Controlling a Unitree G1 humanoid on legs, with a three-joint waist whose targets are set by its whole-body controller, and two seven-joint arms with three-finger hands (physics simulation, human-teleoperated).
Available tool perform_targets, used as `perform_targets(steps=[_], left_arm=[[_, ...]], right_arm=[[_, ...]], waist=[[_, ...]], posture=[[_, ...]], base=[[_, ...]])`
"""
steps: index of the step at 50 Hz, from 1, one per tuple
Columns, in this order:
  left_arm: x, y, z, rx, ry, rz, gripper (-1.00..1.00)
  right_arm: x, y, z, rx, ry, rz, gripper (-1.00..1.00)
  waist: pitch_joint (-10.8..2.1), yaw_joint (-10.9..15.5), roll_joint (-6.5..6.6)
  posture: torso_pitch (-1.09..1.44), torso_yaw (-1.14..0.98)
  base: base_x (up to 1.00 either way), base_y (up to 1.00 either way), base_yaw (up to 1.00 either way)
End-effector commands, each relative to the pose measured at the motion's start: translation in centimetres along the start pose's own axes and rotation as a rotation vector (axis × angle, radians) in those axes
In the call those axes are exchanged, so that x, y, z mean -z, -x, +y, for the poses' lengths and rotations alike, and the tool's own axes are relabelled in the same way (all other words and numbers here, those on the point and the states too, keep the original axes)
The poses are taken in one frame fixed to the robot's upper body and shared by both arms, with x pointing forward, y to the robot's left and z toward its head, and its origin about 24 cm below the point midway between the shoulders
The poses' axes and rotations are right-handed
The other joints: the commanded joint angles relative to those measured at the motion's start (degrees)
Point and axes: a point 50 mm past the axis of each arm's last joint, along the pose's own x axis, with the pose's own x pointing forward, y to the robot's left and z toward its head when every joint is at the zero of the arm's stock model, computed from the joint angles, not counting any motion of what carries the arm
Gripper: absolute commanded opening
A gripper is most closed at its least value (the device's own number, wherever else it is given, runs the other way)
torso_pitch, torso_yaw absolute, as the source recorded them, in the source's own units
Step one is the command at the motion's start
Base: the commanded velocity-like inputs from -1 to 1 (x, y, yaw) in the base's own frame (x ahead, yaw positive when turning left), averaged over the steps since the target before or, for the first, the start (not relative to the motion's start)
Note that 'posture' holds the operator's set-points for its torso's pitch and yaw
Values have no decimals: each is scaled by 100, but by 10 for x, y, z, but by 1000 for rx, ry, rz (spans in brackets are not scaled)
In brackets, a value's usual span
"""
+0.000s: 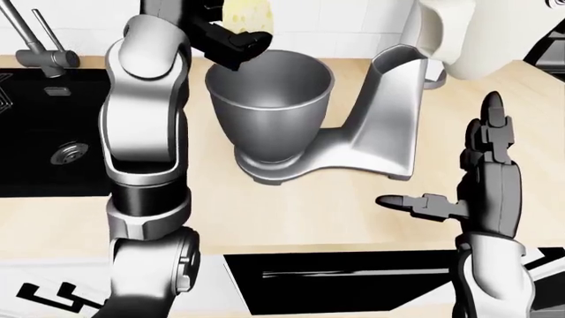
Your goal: Place the cheese in the stand mixer bowl.
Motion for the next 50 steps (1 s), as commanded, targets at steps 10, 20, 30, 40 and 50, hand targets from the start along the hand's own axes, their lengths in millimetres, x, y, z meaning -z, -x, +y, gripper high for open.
perform_targets(steps=[10, 20, 30, 40, 50], left_arm=[[-15, 0, -3, -15, -15, -90, -100], [-6, -7, -9, -24, -50, -87, -100], [11, -19, -14, -41, -69, -71, -100], [20, -25, -13, -74, -71, -62, -100], [26, -29, -15, -71, -83, -50, -100]], right_arm=[[-13, 1, -3, 19, -3, -77, 100], [-11, 0, -3, 15, -2, -76, 100], [-11, -1, -3, 16, -3, -78, 100], [-12, 0, -2, 13, -3, -76, 100], [-13, 0, 0, 1, -2, -79, 100]], waist=[[-152, 2, -8], [-163, 5, -18], [-179, 7, -26], [-198, 6, -17], [-205, 3, -7]], posture=[[0, 0], [0, 0], [0, 0], [0, 0], [0, 0]], base=[[0, 0, 0], [0, 0, 0], [0, 0, 0], [0, 0, 0], [0, 0, 0]])
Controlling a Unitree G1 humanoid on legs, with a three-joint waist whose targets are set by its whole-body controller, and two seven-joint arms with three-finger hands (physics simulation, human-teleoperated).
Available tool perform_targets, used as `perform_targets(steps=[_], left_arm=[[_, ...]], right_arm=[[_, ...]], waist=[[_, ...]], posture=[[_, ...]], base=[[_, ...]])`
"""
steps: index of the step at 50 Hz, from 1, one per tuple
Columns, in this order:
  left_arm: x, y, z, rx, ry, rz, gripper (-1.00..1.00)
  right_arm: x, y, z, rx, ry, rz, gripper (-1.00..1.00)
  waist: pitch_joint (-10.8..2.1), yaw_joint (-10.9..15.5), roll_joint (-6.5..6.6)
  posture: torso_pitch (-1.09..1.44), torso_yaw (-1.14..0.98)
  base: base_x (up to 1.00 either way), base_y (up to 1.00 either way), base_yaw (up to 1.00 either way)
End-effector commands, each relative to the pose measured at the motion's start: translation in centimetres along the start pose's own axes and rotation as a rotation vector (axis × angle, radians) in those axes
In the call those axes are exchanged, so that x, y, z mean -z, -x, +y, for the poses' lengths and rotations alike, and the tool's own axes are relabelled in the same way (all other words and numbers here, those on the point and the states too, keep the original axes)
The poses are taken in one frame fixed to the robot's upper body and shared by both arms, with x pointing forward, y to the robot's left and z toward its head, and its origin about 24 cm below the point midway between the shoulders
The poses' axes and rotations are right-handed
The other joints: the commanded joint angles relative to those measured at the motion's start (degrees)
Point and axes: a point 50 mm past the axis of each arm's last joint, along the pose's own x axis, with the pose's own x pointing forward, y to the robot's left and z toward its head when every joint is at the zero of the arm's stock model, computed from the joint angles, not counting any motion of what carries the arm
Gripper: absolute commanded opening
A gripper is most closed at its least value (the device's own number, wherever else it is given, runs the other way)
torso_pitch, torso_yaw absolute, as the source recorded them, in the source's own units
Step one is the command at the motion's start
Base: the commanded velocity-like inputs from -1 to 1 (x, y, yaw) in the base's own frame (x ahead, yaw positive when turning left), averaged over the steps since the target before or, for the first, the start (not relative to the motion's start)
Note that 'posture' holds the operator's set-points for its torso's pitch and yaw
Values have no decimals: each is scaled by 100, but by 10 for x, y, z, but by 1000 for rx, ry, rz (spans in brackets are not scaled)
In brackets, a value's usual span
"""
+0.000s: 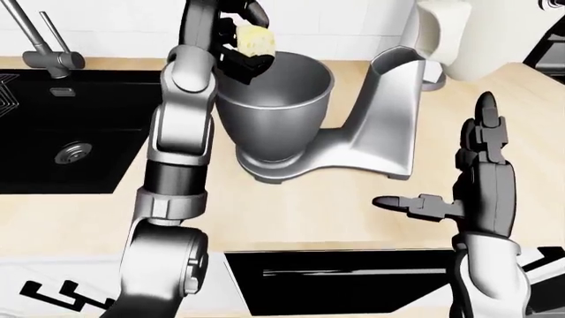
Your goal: Place the cheese in the stand mixer bowl.
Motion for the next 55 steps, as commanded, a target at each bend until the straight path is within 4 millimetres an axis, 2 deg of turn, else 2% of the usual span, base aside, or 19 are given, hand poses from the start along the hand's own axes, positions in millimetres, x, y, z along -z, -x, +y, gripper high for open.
perform_targets(steps=[1, 17, 19, 20, 21, 22, 24, 25, 37, 46, 55], left_arm=[[-24, -1, 7, -29, -4, -107, -100], [-22, -7, 5, -37, -9, -100, -100], [-21, -7, 5, -38, -14, -98, -69], [-20, -7, 5, -39, -13, -97, -46], [-20, -6, 5, -39, -14, -97, -19], [-20, -6, 5, -40, -16, -97, 38], [-21, -5, 7, -41, -12, -96, 93], [-22, -5, 8, -44, -10, -97, 100], [-33, -1, 17, -62, 12, -114, 100], [-33, 9, 22, -64, 25, -115, 100], [-45, 21, 41, -101, 49, -137, 100]], right_arm=[[-13, 0, -3, 16, 0, -75, 100], [-15, 1, -3, 13, -4, -83, 100], [-14, 0, -2, 11, -4, -82, 100], [-14, 1, -3, 12, -4, -83, 100], [-14, 1, -3, 12, -5, -83, 100], [-14, 1, -2, 12, -5, -82, 100], [-13, 0, -2, 10, -4, -81, 100], [-14, 0, -2, 10, -4, -82, 100], [-13, -1, -3, 10, -2, -82, 100], [-13, -1, -2, 10, -4, -85, 100], [-14, -1, -1, 9, -6, -85, 100]], waist=[[-144, -3, -3], [-155, 2, -1], [-157, 1, 1], [-157, -1, 2], [-159, -1, 2], [-160, -1, 3], [-162, -2, 6], [-164, -2, 7], [-156, -15, 12], [-155, -18, 21], [-128, -30, 32]], posture=[[0, 0], [0, 0], [0, 0], [0, 0], [0, 0], [0, 0], [0, 0], [0, 0], [0, 0], [0, 0], [0, 0]], base=[[0, 0, 0], [0, 0, 0], [0, 0, 0], [0, 0, 0], [0, 0, 0], [0, 0, 0], [0, 0, 0], [0, 0, 0], [0, 0, 0], [0, 0, 0], [0, 0, 0]])
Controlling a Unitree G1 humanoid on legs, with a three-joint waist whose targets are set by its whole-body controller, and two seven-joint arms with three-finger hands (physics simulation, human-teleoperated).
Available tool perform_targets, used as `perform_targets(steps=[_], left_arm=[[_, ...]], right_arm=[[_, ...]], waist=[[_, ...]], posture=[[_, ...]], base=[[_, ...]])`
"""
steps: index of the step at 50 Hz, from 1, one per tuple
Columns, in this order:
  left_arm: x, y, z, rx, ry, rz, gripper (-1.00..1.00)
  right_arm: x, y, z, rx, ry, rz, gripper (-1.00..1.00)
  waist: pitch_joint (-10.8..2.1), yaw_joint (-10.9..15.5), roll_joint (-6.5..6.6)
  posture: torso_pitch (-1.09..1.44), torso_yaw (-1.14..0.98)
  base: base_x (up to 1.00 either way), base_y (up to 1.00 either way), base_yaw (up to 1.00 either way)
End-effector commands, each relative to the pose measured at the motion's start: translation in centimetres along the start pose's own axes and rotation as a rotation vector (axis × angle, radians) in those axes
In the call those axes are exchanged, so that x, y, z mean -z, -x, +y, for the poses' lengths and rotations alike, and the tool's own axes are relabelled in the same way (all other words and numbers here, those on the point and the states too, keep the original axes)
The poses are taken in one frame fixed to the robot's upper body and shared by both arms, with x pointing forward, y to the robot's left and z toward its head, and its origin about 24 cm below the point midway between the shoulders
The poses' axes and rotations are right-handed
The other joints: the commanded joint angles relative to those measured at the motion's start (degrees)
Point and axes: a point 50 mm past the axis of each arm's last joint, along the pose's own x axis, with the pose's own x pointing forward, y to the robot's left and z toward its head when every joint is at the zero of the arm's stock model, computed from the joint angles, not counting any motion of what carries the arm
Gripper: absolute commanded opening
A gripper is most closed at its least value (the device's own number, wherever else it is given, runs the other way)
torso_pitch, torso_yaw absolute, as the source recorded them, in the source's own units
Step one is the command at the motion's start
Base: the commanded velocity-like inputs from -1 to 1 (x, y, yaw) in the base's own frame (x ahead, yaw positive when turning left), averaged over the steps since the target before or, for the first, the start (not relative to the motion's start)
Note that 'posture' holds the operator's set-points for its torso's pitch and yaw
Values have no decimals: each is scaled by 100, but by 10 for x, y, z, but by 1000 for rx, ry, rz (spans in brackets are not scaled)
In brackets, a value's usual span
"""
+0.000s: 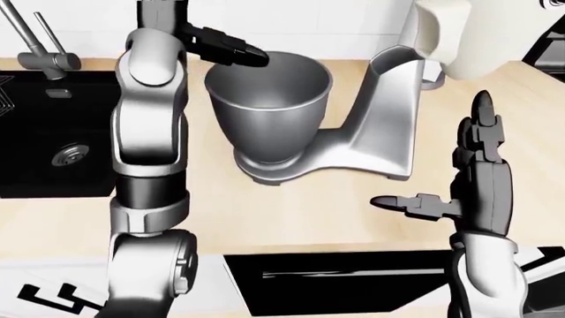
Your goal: Place the cheese in the stand mixer bowl.
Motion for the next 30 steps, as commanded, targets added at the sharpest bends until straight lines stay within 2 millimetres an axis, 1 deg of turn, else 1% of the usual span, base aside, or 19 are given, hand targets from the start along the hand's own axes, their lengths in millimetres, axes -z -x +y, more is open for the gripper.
perform_targets(steps=[1, 10, 20, 30], left_arm=[[-23, 3, 10, -32, 3, -88, 100], [-29, 12, 24, -57, 7, -96, 100], [-26, 24, 37, -83, 7, -91, 100], [-23, 32, 43, -97, 13, -88, 100]], right_arm=[[-13, 0, -3, 20, -3, -77, 100], [-15, 1, -3, 21, -4, -77, 100], [-14, 0, -3, 21, -4, -78, 100], [-14, 0, -3, 20, -4, -79, 100]], waist=[[-137, -1, 1], [-117, 4, 15], [-105, 6, 28], [-102, 10, 35]], posture=[[0, 0], [0, 0], [0, 0], [0, 0]], base=[[0, 0, 0], [0, 0, 0], [0, 0, 0], [0, 0, 0]])
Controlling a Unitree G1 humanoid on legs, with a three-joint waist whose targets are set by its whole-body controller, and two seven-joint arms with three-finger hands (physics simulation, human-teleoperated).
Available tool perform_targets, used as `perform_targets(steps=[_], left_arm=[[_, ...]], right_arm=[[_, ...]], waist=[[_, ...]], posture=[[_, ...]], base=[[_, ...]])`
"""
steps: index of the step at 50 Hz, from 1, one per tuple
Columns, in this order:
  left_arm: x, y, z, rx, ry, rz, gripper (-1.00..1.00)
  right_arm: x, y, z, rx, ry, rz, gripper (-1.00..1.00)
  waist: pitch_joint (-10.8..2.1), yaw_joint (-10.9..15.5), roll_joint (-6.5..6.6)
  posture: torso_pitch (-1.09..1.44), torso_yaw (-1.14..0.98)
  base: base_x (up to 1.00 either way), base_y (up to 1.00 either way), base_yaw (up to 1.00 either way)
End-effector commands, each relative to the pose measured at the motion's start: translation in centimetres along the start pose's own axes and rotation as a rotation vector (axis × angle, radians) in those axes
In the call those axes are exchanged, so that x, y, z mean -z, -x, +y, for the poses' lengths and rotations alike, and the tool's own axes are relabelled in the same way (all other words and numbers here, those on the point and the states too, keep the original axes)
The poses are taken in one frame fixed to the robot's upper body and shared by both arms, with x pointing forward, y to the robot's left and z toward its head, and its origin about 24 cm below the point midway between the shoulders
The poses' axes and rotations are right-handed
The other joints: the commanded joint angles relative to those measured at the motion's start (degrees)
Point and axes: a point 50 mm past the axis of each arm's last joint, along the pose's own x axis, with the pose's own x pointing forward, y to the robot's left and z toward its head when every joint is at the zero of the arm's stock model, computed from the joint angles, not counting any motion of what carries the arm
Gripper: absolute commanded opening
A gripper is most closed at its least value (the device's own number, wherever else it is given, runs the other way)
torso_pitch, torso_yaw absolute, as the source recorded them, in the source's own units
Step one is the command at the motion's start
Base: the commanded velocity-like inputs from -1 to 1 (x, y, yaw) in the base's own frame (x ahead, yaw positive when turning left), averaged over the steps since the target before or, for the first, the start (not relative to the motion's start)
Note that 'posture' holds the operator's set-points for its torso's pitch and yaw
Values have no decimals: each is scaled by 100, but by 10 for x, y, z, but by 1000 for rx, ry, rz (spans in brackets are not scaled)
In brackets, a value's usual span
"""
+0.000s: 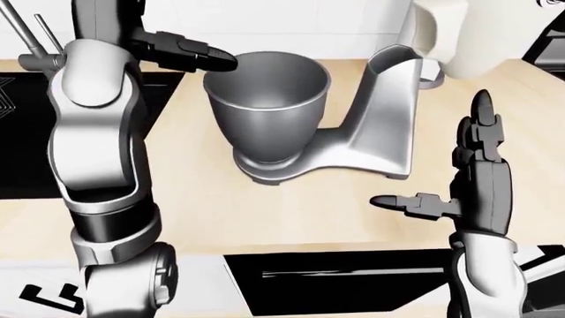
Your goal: Place the cheese in the stand mixer bowl.
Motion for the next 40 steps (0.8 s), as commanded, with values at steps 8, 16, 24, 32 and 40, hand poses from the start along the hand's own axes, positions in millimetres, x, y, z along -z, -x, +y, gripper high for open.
perform_targets(steps=[8, 16, 24, 32, 40], left_arm=[[-12, 7, 10, -35, 6, -70, 100], [-11, 14, 15, -50, 18, -69, 100], [-8, 20, 21, -68, 29, -63, 100], [-8, 30, 26, -81, 38, -62, 100], [-8, 38, 31, -96, 48, -63, 100]], right_arm=[[-15, 1, -3, 20, -5, -80, 100], [-15, 0, -3, 17, -7, -81, 100], [-15, 0, -2, 14, -9, -80, 100], [-16, 1, -2, 14, -12, -84, 100], [-15, 0, -2, 12, -15, -85, 100]], waist=[[-134, -2, 19], [-127, -8, 26], [-133, -8, 40], [-132, -11, 51], [-128, -10, 58]], posture=[[0, 0], [0, 0], [0, 0], [0, 0], [0, 0]], base=[[0, 0, 0], [0, 0, 0], [0, 0, 0], [0, 0, 0], [0, 0, 0]])
